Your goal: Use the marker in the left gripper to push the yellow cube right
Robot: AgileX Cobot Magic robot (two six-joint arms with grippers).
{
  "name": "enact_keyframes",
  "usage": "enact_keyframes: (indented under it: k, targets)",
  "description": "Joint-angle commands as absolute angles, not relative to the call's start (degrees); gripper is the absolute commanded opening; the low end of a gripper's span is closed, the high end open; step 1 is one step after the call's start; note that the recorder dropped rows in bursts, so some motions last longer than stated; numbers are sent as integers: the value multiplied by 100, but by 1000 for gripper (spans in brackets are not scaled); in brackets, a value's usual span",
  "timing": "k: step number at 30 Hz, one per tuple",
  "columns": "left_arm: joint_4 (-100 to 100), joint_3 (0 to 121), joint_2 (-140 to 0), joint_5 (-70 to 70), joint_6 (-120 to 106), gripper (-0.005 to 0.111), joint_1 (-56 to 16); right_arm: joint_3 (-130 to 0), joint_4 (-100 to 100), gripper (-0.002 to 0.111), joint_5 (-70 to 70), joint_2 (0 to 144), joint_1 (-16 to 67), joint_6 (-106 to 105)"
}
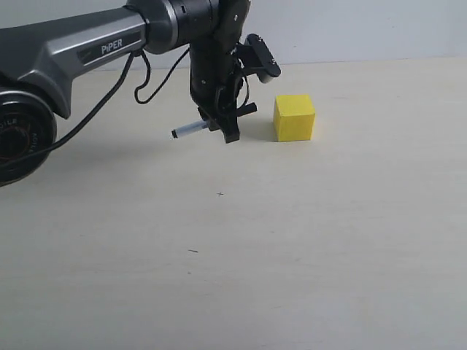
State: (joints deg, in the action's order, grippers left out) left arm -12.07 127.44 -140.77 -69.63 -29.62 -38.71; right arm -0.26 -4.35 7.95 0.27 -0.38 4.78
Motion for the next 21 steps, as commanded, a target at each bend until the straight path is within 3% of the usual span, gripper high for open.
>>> enact_keyframes:
  k: [1, 21]
  targets:
    - [-1201, 12726, -14217, -6775, -3109, 0, -3893, 0, -443, 0, 767, 0, -33, 475]
    - [-1685, 12726, -14435, -5945, -2309, 0, -4056, 0, -443, 0, 767, 0, -33, 475]
